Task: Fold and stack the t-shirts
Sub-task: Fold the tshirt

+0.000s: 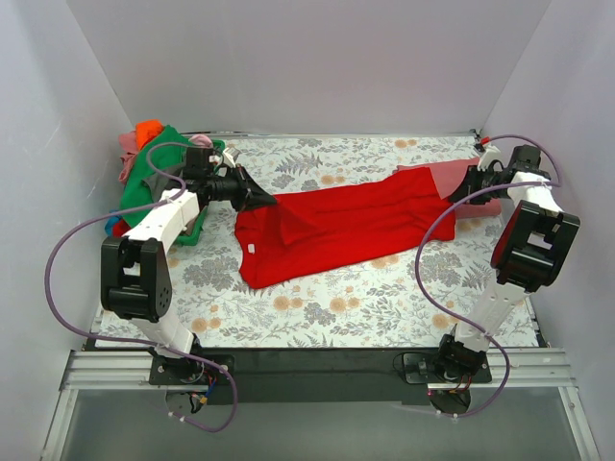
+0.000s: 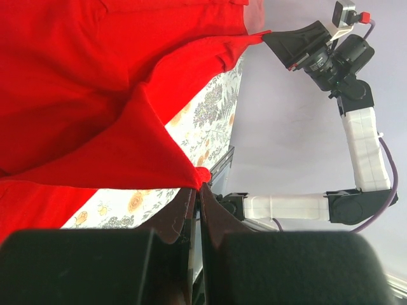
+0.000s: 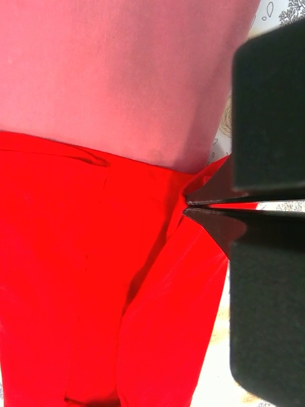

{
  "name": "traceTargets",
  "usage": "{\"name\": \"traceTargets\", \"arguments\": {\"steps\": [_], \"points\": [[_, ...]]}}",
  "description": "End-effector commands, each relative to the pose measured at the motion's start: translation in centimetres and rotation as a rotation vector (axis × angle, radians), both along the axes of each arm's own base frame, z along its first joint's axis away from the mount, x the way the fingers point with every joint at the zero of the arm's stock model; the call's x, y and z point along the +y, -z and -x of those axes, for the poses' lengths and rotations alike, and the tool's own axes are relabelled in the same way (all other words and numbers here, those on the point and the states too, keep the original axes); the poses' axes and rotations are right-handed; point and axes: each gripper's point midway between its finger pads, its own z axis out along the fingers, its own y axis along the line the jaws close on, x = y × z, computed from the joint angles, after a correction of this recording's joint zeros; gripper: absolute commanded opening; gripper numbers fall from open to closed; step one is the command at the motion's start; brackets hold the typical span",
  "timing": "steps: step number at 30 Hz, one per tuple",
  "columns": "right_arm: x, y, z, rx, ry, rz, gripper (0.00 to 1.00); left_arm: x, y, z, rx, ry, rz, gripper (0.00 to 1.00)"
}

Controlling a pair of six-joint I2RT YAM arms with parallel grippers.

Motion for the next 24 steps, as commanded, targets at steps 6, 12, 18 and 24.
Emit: {"name": "traceTargets", "arguments": {"steps": [6, 12, 18, 24], "points": [[-0.4, -1.1, -1.3, -0.038, 0.007, 0.026, 0.01, 0.0, -1.7, -0.8, -0.059, 0.019, 0.016, 0.00], [-0.9, -0.7, -0.9, -0.024, 0.028, 0.060, 0.01, -0.2, -2.3, -1.7, -0.068, 0.018, 0.024, 0.00], [-1.7, -1.0, -0.5, -0.028, 0.056, 0.097, 0.01, -0.4, -2.9, -2.9, -0.075, 0.021, 0.038, 0.00], [-2.1, -1.3, 0.2, -0.031, 0.079, 0.115, 0.01, -0.6, -2.9, -3.2, -0.064, 0.029, 0.048, 0.00]]}}
